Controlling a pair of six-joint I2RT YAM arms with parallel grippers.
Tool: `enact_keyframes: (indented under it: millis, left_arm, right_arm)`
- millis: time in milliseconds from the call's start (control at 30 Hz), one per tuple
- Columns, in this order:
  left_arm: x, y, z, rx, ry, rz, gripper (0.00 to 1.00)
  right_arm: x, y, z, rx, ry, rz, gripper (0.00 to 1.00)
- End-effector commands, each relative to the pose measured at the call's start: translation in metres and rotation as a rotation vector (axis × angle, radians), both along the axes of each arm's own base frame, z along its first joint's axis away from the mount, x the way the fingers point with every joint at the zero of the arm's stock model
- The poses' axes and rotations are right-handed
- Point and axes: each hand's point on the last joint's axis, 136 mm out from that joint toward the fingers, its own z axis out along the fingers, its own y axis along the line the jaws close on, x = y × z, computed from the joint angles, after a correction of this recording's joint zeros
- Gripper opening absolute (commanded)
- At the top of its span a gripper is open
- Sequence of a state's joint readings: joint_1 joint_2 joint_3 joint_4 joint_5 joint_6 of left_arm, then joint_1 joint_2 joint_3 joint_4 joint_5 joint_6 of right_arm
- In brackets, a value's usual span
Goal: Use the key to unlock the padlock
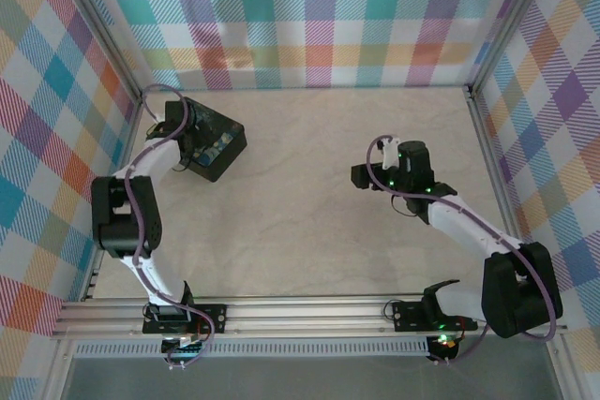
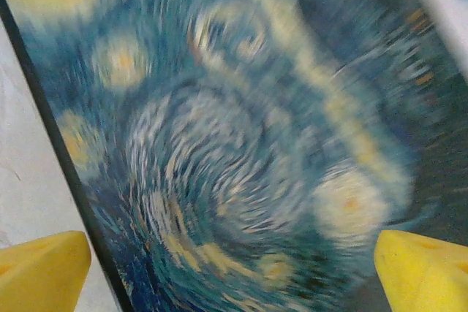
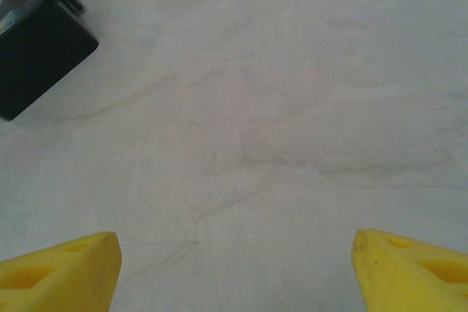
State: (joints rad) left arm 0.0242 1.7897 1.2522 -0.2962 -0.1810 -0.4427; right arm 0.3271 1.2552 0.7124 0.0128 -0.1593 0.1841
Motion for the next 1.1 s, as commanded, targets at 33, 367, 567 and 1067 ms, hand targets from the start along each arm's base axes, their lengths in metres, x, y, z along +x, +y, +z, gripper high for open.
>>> enact_keyframes:
  millis: [33,367,567,1067]
  left_arm:
    - [-0.004,-0.014,-0.027,-0.093,0.091,-0.073,0.93]
    - [-0.026,-0.149,-0.069,-0.121,0.200,-0.588,0.77]
    - [-0.070,-0.254,-0.079,-0.169,0.232,-0.947,0.73]
    - [-0.041,-0.244,0.022,-0.139,-0.002,-0.828,0.86]
  right_arm:
    - [-0.021,0.015,-0.008,0.032,0.059,0.058,0.81]
    - [-0.018,0.028,-0.012,0.079,0.093,0.078,0.81]
    - [-0.002,0.026,-0.020,0.070,0.152,0.011,0.81]
    - [-0.014,0.067,-0.030,0.170,0.270,0.124,0.80]
